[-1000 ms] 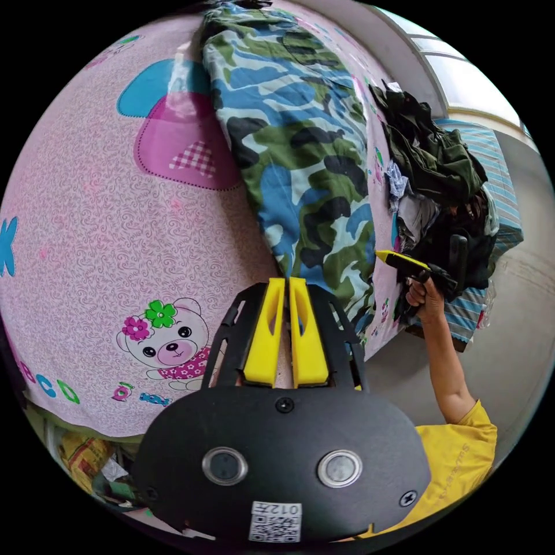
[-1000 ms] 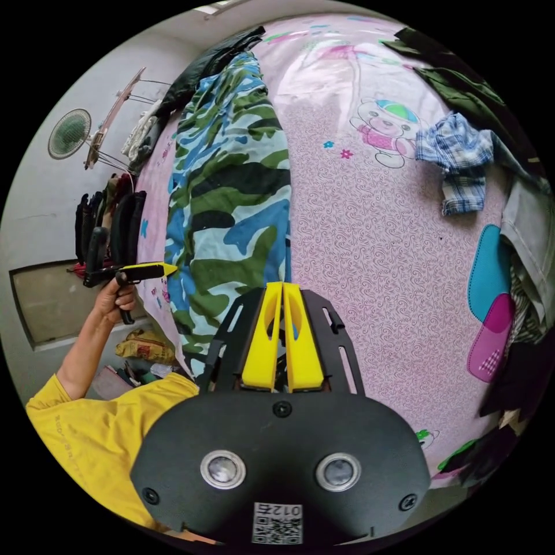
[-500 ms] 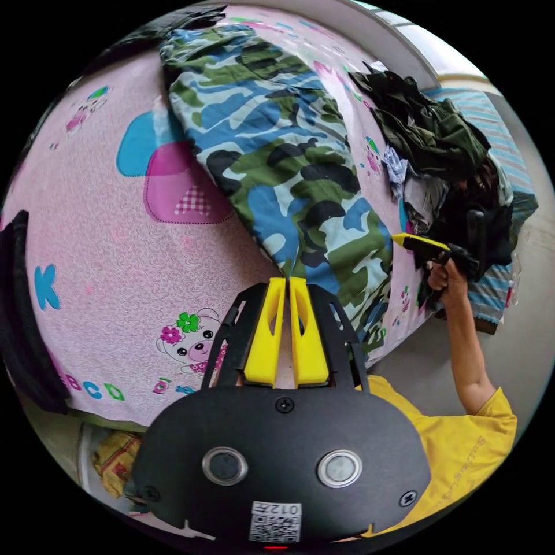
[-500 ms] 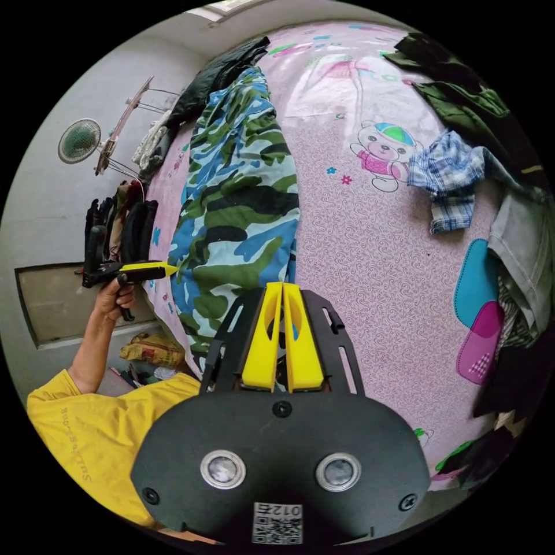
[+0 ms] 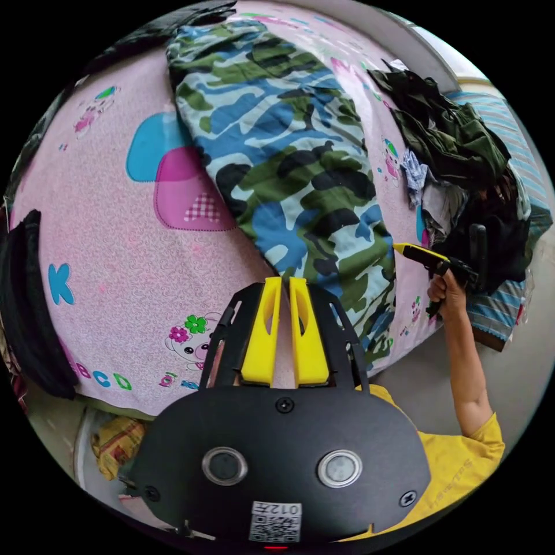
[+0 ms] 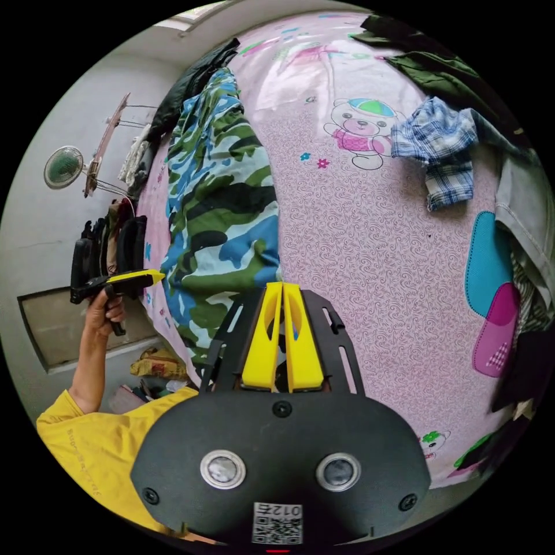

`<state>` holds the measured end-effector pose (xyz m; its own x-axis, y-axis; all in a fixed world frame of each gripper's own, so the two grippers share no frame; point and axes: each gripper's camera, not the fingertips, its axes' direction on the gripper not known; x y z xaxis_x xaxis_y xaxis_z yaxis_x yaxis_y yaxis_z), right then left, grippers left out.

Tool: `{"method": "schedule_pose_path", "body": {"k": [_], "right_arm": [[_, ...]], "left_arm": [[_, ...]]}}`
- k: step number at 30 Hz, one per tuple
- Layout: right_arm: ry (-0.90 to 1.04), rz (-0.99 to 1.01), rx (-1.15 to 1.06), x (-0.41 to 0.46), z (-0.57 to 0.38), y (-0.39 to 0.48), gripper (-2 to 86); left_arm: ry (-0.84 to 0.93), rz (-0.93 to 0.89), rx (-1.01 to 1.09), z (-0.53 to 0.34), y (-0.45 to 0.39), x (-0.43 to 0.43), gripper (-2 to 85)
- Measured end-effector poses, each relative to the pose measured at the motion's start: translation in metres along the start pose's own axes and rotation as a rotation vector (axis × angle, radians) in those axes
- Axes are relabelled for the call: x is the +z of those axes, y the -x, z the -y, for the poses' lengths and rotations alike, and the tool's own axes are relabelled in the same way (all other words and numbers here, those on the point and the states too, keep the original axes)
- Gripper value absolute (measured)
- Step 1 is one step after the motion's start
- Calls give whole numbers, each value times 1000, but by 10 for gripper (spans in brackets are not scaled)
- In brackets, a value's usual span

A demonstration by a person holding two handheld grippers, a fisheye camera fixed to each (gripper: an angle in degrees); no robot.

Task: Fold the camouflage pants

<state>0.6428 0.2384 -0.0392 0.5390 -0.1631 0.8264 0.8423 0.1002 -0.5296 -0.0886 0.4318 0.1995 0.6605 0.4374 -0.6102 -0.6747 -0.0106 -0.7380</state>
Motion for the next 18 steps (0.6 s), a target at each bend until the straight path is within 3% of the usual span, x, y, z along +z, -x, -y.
{"method": "schedule_pose_path", "body": {"k": [6, 9, 12, 15, 18], "right_arm": [[-5, -128, 17, 10, -1, 21, 18], [-190, -276, 46, -23, -19, 40, 16], [-282, -191, -137, -40, -45, 83, 11], [-112, -166, -248, -6, -53, 121, 8], [-6, -203, -232, 24, -56, 139, 7]], "left_arm": [[-60, 71, 74, 6, -11, -5, 4], [-99, 28, 44, 5, -1, -10, 5], [-135, -57, 11, 2, 11, -17, 5], [-212, -79, -60, -8, 22, -33, 5], [-364, 19, -123, -26, 15, -64, 5]]}}
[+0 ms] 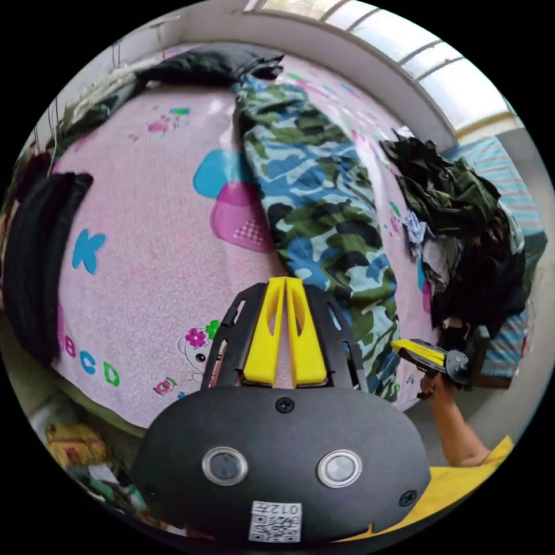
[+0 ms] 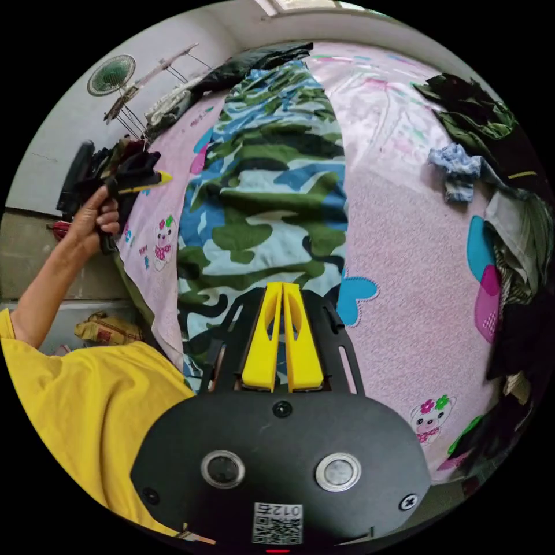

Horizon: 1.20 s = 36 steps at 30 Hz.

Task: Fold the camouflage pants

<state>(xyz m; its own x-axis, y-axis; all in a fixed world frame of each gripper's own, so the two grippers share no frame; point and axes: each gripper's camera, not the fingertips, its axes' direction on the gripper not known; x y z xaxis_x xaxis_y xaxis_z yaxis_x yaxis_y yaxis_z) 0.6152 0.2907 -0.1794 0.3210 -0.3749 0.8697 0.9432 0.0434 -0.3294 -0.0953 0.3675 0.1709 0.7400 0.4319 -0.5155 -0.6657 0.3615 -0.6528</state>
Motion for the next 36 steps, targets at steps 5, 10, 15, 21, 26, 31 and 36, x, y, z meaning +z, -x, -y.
{"method": "schedule_pose_path", "body": {"k": [5, 10, 15, 21, 26, 31, 36], "right_arm": [[79, 11, 65, 17, 15, 10, 7], [169, 47, 95, 16, 55, 11, 7], [224, -20, 31, 14, 87, 29, 7], [329, -14, -31, 7, 129, 38, 7], [499, -130, -143, -17, 200, 41, 6], [169, -27, -290, -66, 339, 55, 5], [92, 97, -163, -61, 452, 25, 3]], "left_arm": [[256, -146, 693, -13, -108, 28, 5], [461, -69, 803, 17, -136, 83, 4], [497, -163, 703, 96, -107, 81, 1], [403, -199, 478, 215, -29, 58, 1], [329, -69, 323, 291, 37, 41, 1], [216, -72, 323, 314, 52, 19, 3], [185, -78, 341, 334, 69, 13, 2]]}}
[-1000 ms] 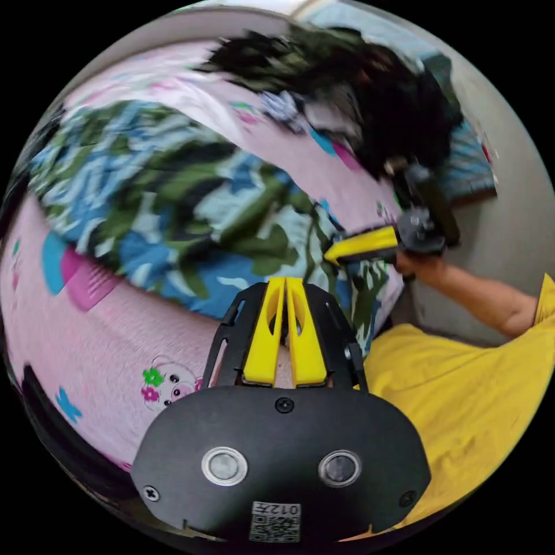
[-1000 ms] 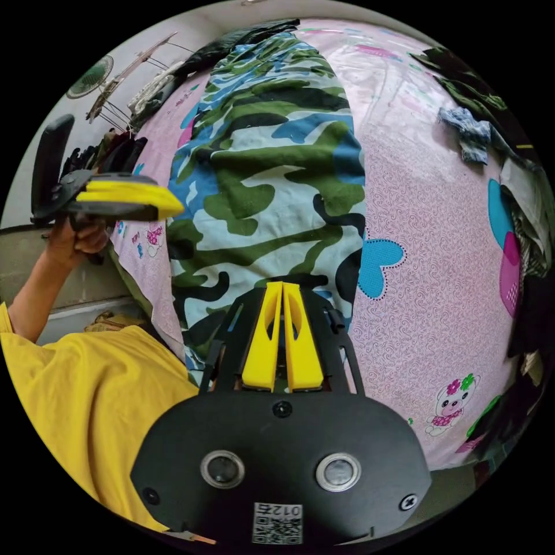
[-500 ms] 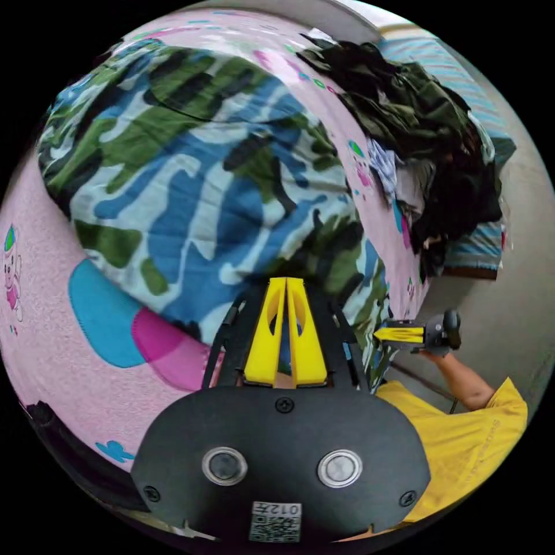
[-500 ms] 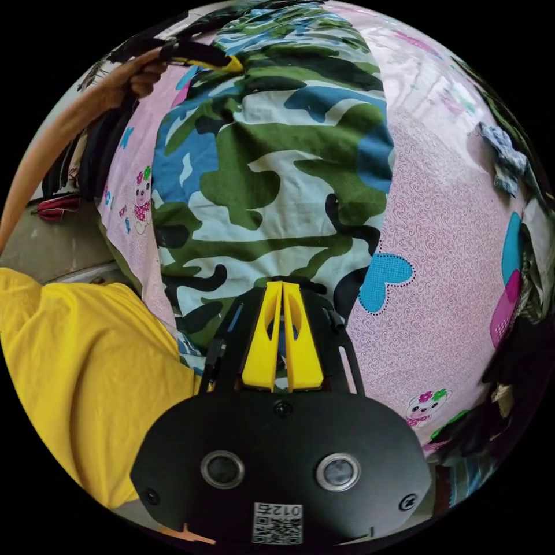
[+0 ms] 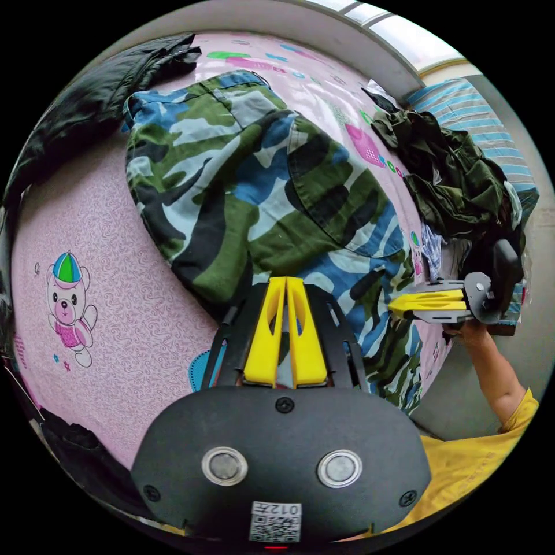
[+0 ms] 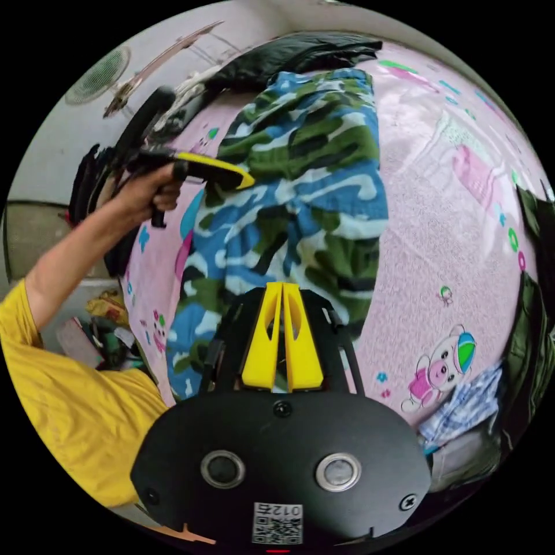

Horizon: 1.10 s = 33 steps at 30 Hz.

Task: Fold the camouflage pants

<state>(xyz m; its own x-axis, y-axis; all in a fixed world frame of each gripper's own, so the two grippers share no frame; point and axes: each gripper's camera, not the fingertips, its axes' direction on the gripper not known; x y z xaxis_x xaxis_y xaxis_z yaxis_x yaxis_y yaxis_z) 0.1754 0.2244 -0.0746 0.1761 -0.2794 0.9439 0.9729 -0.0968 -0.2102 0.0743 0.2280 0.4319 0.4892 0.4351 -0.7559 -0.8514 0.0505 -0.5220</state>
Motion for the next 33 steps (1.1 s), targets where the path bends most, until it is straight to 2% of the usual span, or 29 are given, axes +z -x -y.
{"method": "schedule_pose_path", "body": {"k": [3, 4, 7, 9, 12, 15, 18, 21, 24, 26, 28, 30, 33], "right_arm": [[17, 153, 253, -3, 26, -49, 1], [-35, 263, 377, -7, 22, -66, 1], [-160, 419, 528, -15, 6, -77, 3], [-230, 317, 470, -33, 7, -55, 4], [-314, 141, 226, -63, 40, -1, 5], [-288, -21, 2, -73, 102, 51, 4], [-230, -240, -155, -65, 164, 96, 2], [-134, -359, -280, -47, 213, 119, 0], [-5, -463, -260, -32, 245, 112, 0], [30, -410, -146, -34, 257, 97, 1], [-46, -298, -19, -52, 261, 91, 2], [-151, -247, -75, -72, 259, 107, 5], [-323, -364, -53, -94, 270, 121, 14]], "left_arm": [[-76, -33, -19, 3, 24, -17, 2], [-123, -32, -32, 1, 35, -26, 2], [-242, -71, -77, -12, 65, -46, 3], [-276, -112, -99, -23, 82, -52, 3], [-357, -138, -116, -45, 105, -63, 4], [-460, -159, -143, -68, 128, -72, 4], [-556, -396, -180, -88, 167, -66, 4], [-628, -584, -195, -98, 197, -55, 4], [-661, -673, -177, -100, 212, -52, 4], [-645, -672, -143, -96, 217, -58, 4], [-597, -651, -202, -92, 222, -56, 5], [-558, -621, -233, -88, 224, -57, 5], [-505, -569, -174, -81, 218, -63, 5]]}}
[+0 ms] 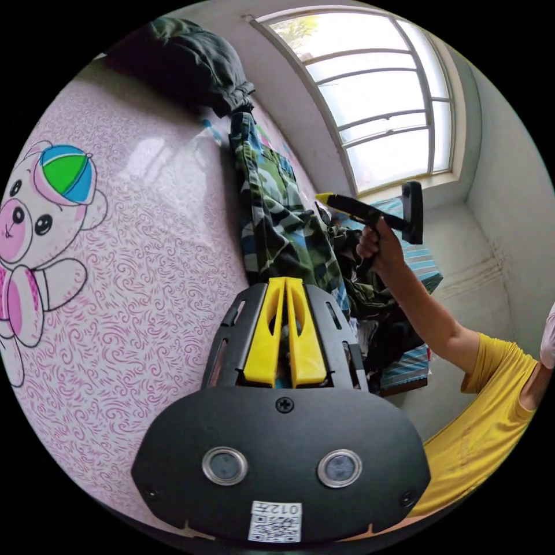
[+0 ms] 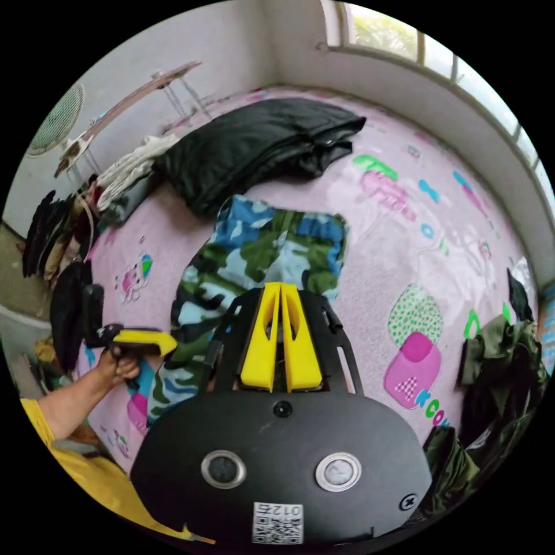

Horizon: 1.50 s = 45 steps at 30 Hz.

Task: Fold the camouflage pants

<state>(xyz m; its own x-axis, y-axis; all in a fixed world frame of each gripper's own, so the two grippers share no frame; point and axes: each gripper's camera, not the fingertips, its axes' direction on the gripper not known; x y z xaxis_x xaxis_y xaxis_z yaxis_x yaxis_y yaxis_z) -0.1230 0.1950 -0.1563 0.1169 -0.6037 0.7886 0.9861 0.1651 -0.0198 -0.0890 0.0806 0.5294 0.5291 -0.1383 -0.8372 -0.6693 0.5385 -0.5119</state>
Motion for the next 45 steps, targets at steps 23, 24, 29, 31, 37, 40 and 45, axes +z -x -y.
{"method": "schedule_pose_path", "body": {"k": [23, 24, 29, 31, 37, 40, 45], "right_arm": [[175, -59, 5, 37, 89, 36, 18], [232, -69, 9, 45, 94, 39, 22], [20, -78, -7, -4, 81, 49, 33], [26, -32, -40, -14, 65, 53, 40], [230, -206, -265, 29, 36, 75, 28], [210, -222, -234, 29, 35, 70, 15], [129, -237, -90, 7, 21, 54, 3]], "left_arm": [[43, 285, 116, 149, -98, 35, 4], [63, 334, 96, 154, -97, 43, 4], [45, 563, -2, 179, -93, 46, 3], [43, 560, -5, 182, -94, 43, 3], [131, 592, 186, 175, -140, 80, 2], [187, 687, 179, 175, -139, 100, 1], [190, 531, 49, 178, -127, 96, 1]]}}
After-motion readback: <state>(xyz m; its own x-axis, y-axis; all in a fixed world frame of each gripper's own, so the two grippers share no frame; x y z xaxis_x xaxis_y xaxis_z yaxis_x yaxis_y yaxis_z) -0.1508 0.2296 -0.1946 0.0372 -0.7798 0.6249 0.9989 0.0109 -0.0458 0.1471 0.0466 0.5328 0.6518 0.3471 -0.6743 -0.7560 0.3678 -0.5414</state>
